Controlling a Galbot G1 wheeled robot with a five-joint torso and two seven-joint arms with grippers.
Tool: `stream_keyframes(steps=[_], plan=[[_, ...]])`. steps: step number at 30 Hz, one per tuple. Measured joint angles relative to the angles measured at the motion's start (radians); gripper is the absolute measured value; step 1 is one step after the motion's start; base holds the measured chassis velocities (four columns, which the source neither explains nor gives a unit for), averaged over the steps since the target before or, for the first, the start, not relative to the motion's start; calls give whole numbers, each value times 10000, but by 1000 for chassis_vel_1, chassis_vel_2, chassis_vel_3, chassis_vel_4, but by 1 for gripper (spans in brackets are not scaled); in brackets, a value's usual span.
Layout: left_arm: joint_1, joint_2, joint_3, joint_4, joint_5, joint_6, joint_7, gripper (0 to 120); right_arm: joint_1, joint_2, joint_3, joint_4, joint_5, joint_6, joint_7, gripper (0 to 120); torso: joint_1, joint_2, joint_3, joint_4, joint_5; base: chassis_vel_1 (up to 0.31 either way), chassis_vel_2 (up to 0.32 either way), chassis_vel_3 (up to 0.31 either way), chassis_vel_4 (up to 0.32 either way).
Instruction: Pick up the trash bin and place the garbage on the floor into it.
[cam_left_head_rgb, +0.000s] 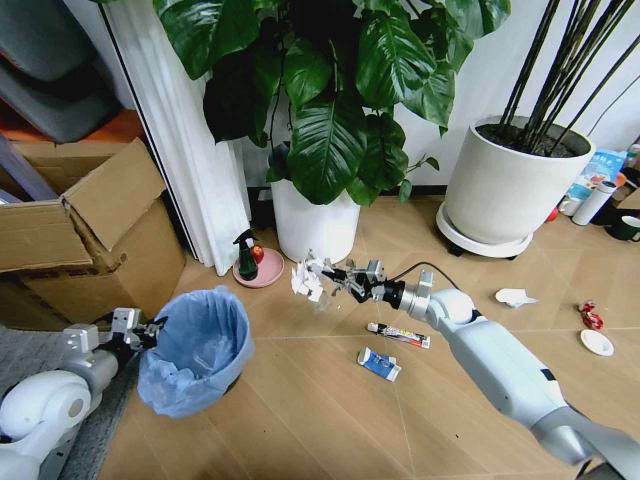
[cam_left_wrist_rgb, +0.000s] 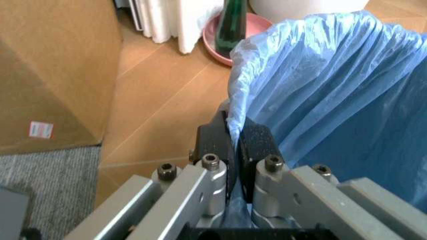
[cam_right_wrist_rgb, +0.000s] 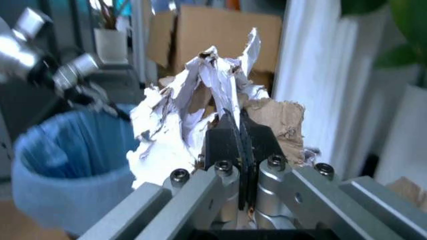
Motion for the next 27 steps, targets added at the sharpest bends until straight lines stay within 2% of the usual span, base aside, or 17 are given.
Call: stream_keyframes(steps=[5,8,11,13,15,16,18,27], plan=[[-75,78,98,59,-24,-8,35,0,687,161,-884,251,773,-177,114,0,0,0,1,2,0,0,0,0,0],[-126,79,103,147,-29,-23,59,0,1520,647,-1842,319,1341,-341,240,0,1,0,1,6,-2,0,0,0,0],[-131,77,103,155,-30,-25,61,0,1766,805,-2100,321,1457,-380,273,0,1,0,0,8,-1,0,0,0,0],[-157,42,69,170,-32,-29,65,0,2705,1441,-3032,253,1779,-472,396,0,1,0,0,9,-4,0,0,0,0],[-169,29,55,175,-33,-29,66,0,2928,1613,-3250,190,1818,-481,409,0,1,0,1,11,-3,0,0,0,0],[-186,-20,22,177,-33,-30,64,0,3376,1958,-3743,-4,1864,-507,420,0,2,0,0,10,-4,0,0,0,0],[-186,-60,-12,178,-33,-29,61,0,3671,2181,-4176,-236,1867,-534,421,0,2,0,1,7,-4,0,0,0,0],[-158,-161,-208,96,-22,-30,39,0,3982,2405,-5201,-700,1780,-648,425,0,2,0,0,2,-2,0,0,0,0]])
